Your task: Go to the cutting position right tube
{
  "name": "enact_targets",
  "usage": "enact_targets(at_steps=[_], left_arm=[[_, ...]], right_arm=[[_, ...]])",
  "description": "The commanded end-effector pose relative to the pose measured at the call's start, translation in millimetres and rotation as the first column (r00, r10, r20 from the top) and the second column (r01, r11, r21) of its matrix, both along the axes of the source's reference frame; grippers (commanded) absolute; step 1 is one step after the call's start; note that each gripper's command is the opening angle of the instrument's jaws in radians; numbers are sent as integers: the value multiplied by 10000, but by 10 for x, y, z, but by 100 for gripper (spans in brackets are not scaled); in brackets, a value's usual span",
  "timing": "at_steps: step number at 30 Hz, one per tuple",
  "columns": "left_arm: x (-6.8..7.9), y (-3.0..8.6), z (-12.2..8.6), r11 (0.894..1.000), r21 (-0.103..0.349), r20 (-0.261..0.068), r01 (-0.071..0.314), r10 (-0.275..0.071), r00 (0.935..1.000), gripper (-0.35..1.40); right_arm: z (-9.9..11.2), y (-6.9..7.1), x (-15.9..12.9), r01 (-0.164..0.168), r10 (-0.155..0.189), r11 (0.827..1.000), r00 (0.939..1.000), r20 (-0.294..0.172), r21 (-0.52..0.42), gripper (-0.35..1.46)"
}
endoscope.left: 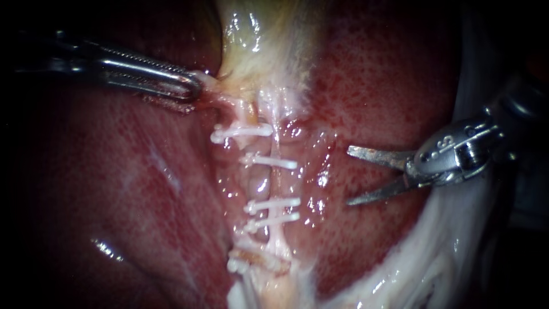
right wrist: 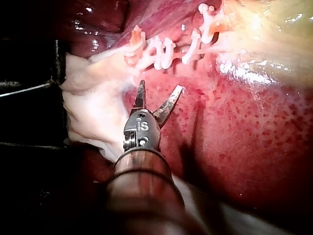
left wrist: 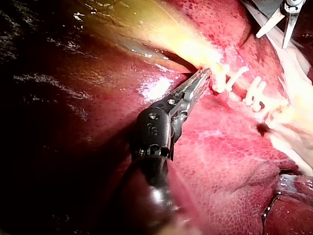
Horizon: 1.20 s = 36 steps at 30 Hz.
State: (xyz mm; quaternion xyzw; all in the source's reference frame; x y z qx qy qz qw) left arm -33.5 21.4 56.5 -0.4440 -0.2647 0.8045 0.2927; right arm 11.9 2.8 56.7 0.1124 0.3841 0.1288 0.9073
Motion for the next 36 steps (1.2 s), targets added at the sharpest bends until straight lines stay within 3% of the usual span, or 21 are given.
enact_targets(at_steps=[1, 4, 8, 11, 19, 25, 29, 36], left_arm=[[4, 3, -5, 10000, 28, 16, -20, 20, 10000, -35], [17, 13, -19, 10000, 36, -9, 55, -55, 10000, -35], [45, 33, -49, 9992, -28, -163, 407, -408, 9990, -35], [58, 40, -62, 9982, -149, -136, 575, -577, 9982, -35], [57, 37, -75, 9975, -250, -133, 657, -660, 9977, -35], [54, 33, -81, 9971, -369, -157, 662, -668, 9976, -35], [54, 33, -81, 9973, -355, -145, 645, -651, 9978, -35], [54, 32, -80, 9972, -363, -149, 648, -654, 9977, -35]], right_arm=[[0, 0, 0, 64, -64, 9999, 10000, -72, 81, 145], [0, 0, 2, 142, -138, 9997, 9997, -196, 181, 145], [-1, 0, 4, 172, -167, 9996, 9996, -229, 216, 145], [-1, 0, 5, 167, -161, 9996, 9995, -267, 227, 145], [1, 2, 25, 471, -404, 9952, 9961, -782, 858, 144], [7, 5, 58, 323, -34, 9669, 9935, -1140, 2530, 144], [18, 6, 76, 198, 241, 9343, 9927, -1185, 3560, 142], [42, -3, 95, 212, 365, 8935, 9922, -1194, 4486, 142]])
